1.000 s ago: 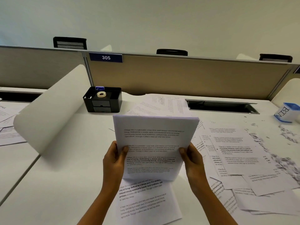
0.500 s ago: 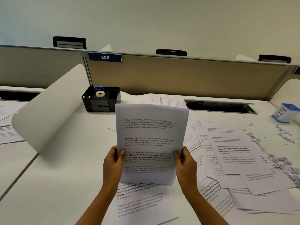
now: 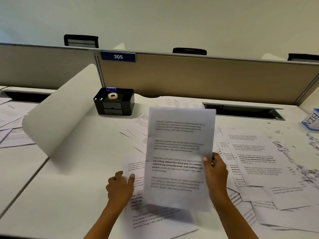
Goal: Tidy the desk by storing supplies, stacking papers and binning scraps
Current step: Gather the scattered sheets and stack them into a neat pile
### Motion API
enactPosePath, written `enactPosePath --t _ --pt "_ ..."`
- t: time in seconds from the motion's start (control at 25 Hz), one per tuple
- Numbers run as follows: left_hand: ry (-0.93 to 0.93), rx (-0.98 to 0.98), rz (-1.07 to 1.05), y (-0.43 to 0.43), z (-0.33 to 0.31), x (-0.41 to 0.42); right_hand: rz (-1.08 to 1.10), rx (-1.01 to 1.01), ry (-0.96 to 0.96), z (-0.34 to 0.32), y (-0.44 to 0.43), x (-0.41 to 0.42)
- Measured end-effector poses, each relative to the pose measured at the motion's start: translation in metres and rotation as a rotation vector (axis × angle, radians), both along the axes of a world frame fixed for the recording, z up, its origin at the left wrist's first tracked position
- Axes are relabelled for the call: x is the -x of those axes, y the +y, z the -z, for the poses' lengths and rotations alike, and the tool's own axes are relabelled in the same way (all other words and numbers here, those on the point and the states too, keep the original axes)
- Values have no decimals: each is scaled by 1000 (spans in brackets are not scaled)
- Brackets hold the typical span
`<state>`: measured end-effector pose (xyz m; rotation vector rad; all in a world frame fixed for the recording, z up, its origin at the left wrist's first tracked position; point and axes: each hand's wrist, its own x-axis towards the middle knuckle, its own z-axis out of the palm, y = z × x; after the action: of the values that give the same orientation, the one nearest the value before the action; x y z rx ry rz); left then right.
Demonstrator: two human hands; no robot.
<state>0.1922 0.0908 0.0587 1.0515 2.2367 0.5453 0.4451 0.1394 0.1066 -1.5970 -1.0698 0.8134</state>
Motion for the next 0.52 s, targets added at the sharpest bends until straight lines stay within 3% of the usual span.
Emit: enactPosePath --t 0.16,0.28,0.36,0.48,0.52 --pt "-164 -51 -109 7 -7 -6 -121 254 122 18 -6 10" --pt "-224 -75 -141 7 -4 -6 -222 361 26 28 -9 26" --pt "-222 -102 -126 5 -5 -8 -299 404 -215 32 -11 37" --pt "-204 -154 -86 0 -11 -15 -390 528 -798 31 -12 57" --pt "-199 -164 -73 0 -12 -16 -391 550 -834 30 -12 64"
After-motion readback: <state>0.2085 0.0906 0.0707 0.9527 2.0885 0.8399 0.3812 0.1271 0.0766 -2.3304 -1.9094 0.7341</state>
